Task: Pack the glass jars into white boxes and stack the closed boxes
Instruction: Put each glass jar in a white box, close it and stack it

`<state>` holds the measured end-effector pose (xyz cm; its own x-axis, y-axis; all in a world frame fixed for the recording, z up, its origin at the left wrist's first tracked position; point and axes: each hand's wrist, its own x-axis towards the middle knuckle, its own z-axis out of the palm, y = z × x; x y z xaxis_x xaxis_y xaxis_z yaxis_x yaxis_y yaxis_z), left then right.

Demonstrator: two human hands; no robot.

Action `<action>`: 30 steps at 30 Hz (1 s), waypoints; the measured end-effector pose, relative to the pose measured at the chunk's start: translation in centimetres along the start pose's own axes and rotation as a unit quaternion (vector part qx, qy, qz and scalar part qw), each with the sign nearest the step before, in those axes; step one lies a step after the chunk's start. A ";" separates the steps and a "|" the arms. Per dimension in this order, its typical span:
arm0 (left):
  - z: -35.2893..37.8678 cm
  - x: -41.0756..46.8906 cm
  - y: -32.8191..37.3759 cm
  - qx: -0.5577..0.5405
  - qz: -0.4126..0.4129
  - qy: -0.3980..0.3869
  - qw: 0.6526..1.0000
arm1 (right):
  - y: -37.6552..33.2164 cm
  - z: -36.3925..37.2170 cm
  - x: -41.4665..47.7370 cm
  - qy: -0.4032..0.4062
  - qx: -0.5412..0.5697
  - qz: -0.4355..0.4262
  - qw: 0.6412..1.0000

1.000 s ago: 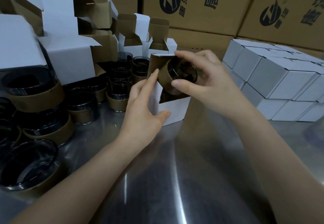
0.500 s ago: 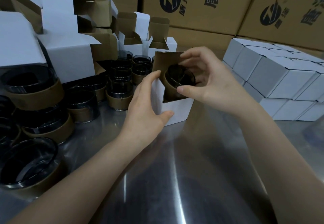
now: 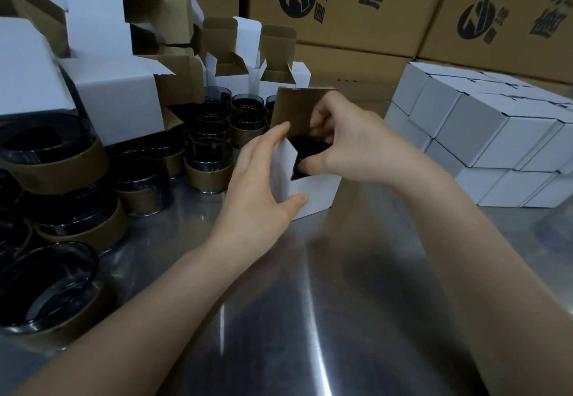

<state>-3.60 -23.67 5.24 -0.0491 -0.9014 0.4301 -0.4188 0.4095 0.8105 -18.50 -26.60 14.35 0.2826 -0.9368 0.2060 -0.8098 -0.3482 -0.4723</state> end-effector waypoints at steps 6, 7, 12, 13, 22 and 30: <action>0.0 0.1 -0.2 0.006 0.005 0.000 1.000 | -1.2 -0.4 1.3 -0.076 -0.082 0.048 0.993; 0.0 0.1 -0.2 0.006 0.005 0.000 1.000 | -1.4 -0.4 1.5 -0.087 -0.093 0.051 0.990; -0.1 0.1 -0.3 0.013 0.012 -0.006 1.000 | -2.7 -0.7 1.9 -0.146 -0.154 0.051 0.976; -0.1 0.2 -0.4 0.017 0.014 -0.007 1.000 | -2.9 -0.8 1.9 -0.152 -0.160 0.049 0.974; -0.3 0.2 0.0 0.007 -0.011 -0.032 0.999 | -2.9 -0.8 1.8 -0.160 -0.167 0.034 0.972; -0.3 -0.1 0.0 0.006 -0.051 -0.099 0.994 | 0.8 -2.0 0.5 0.139 0.065 0.027 0.988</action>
<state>-3.37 -23.52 5.34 -0.1832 -0.9485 0.2584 -0.4421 0.3143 0.8401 -19.99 -27.29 15.79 0.0743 -0.9154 0.3956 -0.7417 -0.3160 -0.5917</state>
